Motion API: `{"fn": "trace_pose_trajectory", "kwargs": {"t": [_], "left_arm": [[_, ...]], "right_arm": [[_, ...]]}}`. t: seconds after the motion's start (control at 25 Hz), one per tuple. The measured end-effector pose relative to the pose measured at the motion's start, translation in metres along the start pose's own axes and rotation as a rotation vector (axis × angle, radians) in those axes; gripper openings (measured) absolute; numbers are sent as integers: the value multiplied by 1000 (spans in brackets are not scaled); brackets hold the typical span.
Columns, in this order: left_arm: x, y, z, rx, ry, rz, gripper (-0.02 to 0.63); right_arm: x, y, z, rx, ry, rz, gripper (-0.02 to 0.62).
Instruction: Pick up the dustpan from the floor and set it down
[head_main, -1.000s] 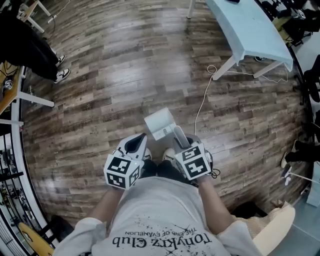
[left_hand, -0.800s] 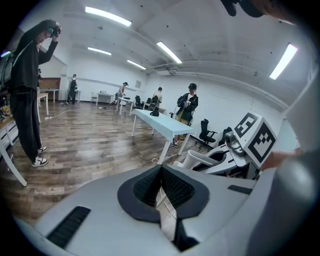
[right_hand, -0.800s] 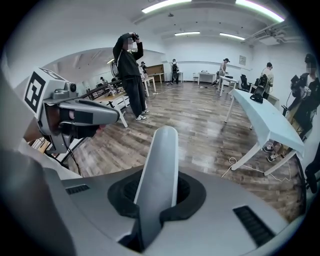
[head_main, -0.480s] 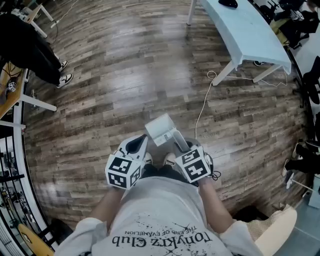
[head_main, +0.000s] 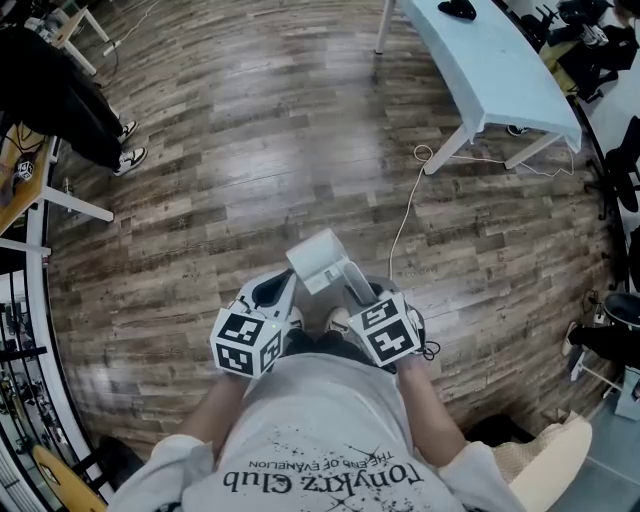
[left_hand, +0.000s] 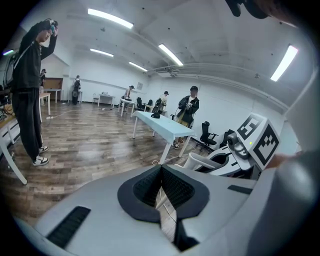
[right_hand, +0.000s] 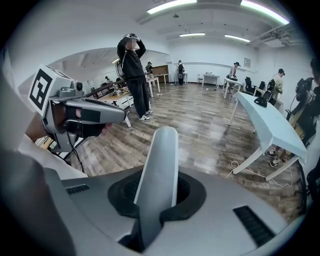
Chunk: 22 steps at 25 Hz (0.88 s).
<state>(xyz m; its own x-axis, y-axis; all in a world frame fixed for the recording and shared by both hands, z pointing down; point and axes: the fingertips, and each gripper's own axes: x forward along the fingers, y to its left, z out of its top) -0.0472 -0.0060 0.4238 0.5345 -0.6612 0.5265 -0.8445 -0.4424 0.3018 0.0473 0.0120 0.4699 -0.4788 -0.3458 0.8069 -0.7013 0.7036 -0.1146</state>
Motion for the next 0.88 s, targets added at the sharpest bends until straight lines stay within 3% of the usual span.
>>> {"fn": "trace_pose_trajectory", "kwargs": {"t": [0.36, 0.88], "left_arm": [[-6, -1, 2, 25, -6, 9, 23], [-18, 3, -1, -12, -30, 8, 23]], "right_arm": [[-2, 5, 1, -6, -1, 9, 60], [-4, 16, -1, -19, 1, 4, 60]]}}
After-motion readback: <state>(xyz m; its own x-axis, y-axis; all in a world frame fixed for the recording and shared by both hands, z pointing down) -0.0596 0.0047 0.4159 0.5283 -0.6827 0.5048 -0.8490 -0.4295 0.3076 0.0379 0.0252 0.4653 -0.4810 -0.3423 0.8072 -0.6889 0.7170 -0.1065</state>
